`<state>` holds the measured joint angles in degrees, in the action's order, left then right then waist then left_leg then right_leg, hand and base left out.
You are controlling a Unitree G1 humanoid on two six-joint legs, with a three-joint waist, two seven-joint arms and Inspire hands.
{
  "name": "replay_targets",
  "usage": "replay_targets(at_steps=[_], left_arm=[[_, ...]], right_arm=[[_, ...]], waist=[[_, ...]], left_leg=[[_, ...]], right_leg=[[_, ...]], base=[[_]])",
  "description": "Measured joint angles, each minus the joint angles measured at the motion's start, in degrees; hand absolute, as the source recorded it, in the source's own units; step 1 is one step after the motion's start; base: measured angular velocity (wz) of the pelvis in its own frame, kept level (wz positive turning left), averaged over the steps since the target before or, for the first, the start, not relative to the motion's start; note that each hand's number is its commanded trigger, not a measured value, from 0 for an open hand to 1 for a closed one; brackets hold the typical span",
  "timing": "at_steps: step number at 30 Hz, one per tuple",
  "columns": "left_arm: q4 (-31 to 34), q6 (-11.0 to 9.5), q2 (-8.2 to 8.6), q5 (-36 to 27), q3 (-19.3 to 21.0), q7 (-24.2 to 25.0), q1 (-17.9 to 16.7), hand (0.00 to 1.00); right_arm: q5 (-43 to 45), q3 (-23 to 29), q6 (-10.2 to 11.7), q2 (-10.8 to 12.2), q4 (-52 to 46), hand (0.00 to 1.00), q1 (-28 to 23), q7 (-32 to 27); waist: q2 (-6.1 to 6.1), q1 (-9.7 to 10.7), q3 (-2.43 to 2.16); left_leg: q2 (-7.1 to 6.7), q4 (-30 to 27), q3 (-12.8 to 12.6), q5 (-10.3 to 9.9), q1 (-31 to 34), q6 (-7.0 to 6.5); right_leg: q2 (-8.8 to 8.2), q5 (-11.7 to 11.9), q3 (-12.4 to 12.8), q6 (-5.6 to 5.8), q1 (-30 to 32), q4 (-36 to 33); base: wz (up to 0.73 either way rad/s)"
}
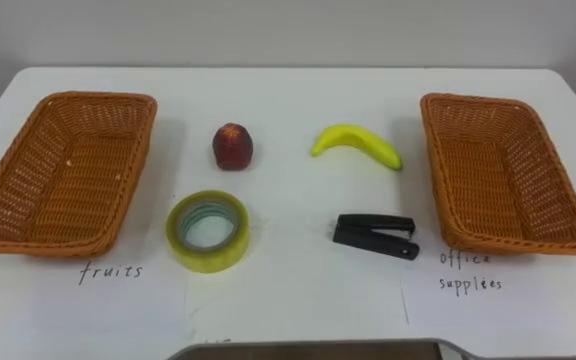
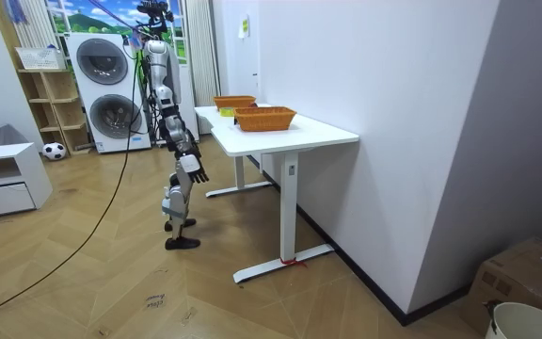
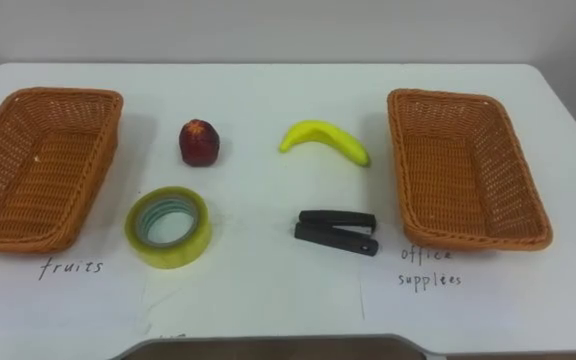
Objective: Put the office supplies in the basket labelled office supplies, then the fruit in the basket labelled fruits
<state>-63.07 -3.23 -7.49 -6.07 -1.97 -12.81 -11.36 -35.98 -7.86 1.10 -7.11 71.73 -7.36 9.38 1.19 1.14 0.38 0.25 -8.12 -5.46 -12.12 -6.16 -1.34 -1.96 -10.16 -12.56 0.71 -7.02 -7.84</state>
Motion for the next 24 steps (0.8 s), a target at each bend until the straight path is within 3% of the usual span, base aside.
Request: replay_targets(at_steps=[4,9,14,15,16,21,24], left_arm=[[0.2,0.0,0.32,0.0,3.1,-0.2,-0.8,0.00],[0.2,0.0,0.17,1.8,7.7,-0.8,-1.0,0.00],[0.2,0.0,0.11,1.8,9.0,-1.1,-1.5,0.00],[0.2,0.1,0.10,1.8,9.1,-1.2,-1.4,0.00],[0.2,0.2,0.11,1.8,9.2,-1.2,-1.4,0.00],[0.1,0.4,0.23,1.8,12.6,-1.2,-2.1,0.00],[0.1,0.4,-0.27,2.3,13.0,-1.2,-1.8,0.00]], right_arm=[[-3.9,3.8,0.0,0.0,0.5,0.00,-1.0,-0.7],[-6.4,10.5,-0.1,-0.1,1.4,0.00,-1.7,-2.2],[-7.4,16.1,-1.2,-0.1,1.3,0.00,-1.7,-3.8],[-9.4,16.7,-1.2,-0.1,1.2,0.00,-1.7,-4.4],[-10.3,17.1,-1.3,-0.1,1.0,0.00,-1.7,-4.9],[-15.9,25.3,-1.6,-0.4,-6.1,0.00,-2.1,-10.8],[-16.3,26.3,-0.6,-0.9,-11.7,0.00,-2.9,-14.7]], waist=[[0.49,0.0,0.30],[0.76,0.4,0.21],[0.88,0.8,0.09],[0.65,0.9,-0.12],[1.14,0.9,-0.13],[1.36,1.7,-0.06],[1.56,2.0,-0.14]], left_leg=[[0.02,0.5,-0.6,0.0,-0.8,0.02],[0.02,0.4,-0.8,-0.3,-1.1,0.03],[0.07,0.4,-0.9,-0.3,-1.4,0.00],[0.06,0.4,-0.9,-0.3,-1.4,0.00],[0.05,0.4,-0.8,-0.3,-1.5,0.00],[0.13,0.4,-2.1,-0.3,-2.5,0.00],[0.12,0.4,-2.3,-0.3,-2.5,0.00]], right_leg=[[0.07,0.0,0.7,0.00,-0.3,0.0],[0.08,0.0,1.2,0.00,-0.4,-0.3],[0.07,0.0,1.4,0.01,-0.4,-0.8],[0.07,0.0,1.6,0.01,-0.5,-0.8],[0.07,0.0,1.6,0.01,-0.5,-0.8],[0.14,0.0,2.3,0.01,-0.9,-0.9],[0.11,0.0,2.5,0.01,-0.8,-1.1]], base=[[-0.08],[-0.05],[-0.01],[0.00],[0.00],[-0.08],[-0.06]])
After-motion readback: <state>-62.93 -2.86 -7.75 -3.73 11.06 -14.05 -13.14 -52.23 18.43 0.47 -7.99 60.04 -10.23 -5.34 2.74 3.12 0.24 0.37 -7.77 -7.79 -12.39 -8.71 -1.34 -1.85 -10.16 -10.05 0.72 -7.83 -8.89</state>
